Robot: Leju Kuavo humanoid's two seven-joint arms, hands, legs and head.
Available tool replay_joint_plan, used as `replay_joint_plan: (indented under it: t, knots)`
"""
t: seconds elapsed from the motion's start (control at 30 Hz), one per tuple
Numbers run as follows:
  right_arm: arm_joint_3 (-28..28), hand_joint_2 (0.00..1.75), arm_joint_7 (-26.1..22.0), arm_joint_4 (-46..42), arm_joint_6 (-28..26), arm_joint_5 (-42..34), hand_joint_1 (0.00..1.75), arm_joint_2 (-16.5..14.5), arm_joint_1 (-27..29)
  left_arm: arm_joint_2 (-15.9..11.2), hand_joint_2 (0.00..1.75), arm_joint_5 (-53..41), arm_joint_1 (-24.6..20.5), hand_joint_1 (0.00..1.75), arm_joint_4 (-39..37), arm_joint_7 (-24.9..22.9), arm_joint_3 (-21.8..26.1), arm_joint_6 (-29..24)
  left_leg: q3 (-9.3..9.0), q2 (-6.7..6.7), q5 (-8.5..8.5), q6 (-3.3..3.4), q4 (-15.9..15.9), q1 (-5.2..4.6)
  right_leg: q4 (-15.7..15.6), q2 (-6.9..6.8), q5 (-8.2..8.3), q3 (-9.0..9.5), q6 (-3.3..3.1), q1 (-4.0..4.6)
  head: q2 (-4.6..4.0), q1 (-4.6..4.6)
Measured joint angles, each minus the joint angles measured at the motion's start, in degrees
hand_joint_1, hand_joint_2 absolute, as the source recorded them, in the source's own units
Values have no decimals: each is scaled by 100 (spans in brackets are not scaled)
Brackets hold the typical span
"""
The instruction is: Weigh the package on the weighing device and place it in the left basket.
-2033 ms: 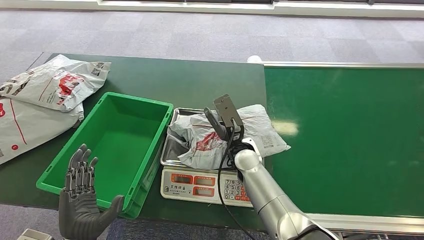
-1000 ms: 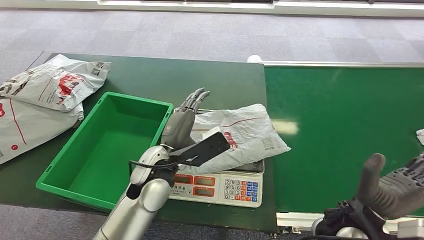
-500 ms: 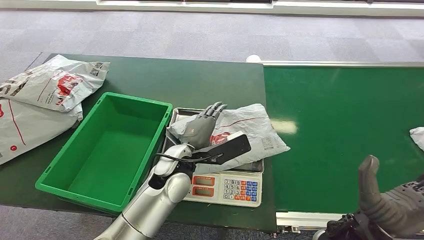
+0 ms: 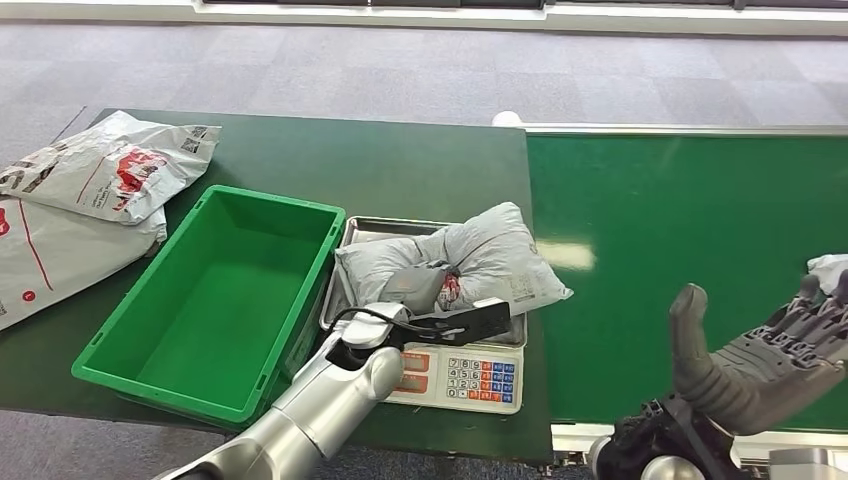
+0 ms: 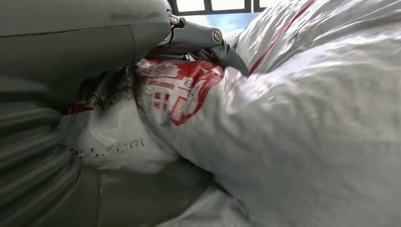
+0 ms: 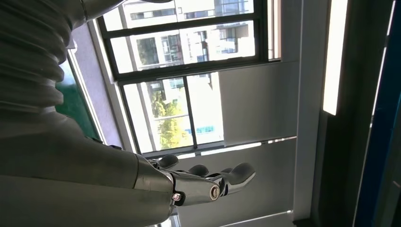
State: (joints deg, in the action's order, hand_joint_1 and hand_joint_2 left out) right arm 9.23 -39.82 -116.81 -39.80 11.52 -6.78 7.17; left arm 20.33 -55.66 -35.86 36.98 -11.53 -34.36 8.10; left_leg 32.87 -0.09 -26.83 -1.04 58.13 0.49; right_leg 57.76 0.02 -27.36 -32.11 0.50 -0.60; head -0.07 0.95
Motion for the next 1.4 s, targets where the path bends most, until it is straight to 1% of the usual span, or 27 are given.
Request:
replay_joint_plan:
  t: [0.23,0.33,0.4,0.53,0.73,0.9,1.0,1.13,1.17,1.27,1.3,1.4]
  knots:
    - [2,175,132,57,0,102,0,-103,-103,-2,175,-233,-309,175,-376,-113,35,20,-14,4,-12,-3,-6,1,0,3,-10,52,-6,1,0,-1]
    - [2,175,228,55,-1,196,0,-162,-123,-2,175,-198,-333,175,-379,44,176,-140,-29,6,-8,-6,-8,1,0,4,-7,55,-9,2,0,0]
    - [2,175,312,37,-2,231,0,-196,-113,-14,175,-47,-261,175,-145,239,371,-298,-43,6,6,-11,-8,2,2,5,2,42,-12,2,0,-1]
    - [2,175,394,-39,-8,240,0,-216,-47,-101,175,296,57,175,936,449,843,-465,-8,5,29,-13,-8,2,8,7,21,-8,-15,3,0,-1]
    - [-9,175,498,-103,39,173,0,-218,161,-426,175,576,609,175,3162,473,1448,-792,31,10,29,-14,-12,4,10,15,21,-49,-18,5,0,-1]
    - [-21,175,1065,14,635,106,0,-157,306,-710,175,931,1139,175,4715,797,1948,-1284,44,13,28,-14,-17,4,11,17,17,-65,-21,6,0,-1]
    - [-35,175,1169,227,828,-69,0,-69,373,-912,175,983,1423,175,5370,887,2261,-1463,44,7,28,-14,-18,5,10,7,13,-63,-21,6,0,0]
    - [-38,175,1152,454,766,-314,0,48,453,-1179,175,1023,1786,175,5786,929,2545,-1532,45,4,28,-14,-18,5,10,2,11,-62,-22,5,0,-1]
    - [-38,175,1144,486,742,-345,0,74,473,-1228,175,1041,1861,141,5841,935,2589,-1532,46,3,28,-14,-18,5,10,1,11,-62,-22,5,0,-1]
    - [-38,175,1139,558,704,-383,0,134,495,-1331,175,1064,2011,10,5954,928,2674,-1529,46,3,28,-14,-17,4,10,2,11,-62,-22,3,0,-1]
    - [-38,175,1143,577,677,-407,0,160,499,-1361,175,1065,2047,0,5980,906,2692,-1514,46,3,28,-14,-17,4,10,2,11,-61,-22,3,0,-1]
    - [-37,175,1135,643,524,-572,0,286,537,-1480,175,1139,2206,0,6023,870,2712,-1405,45,3,28,-14,-17,3,10,2,11,-61,-22,2,0,-1]
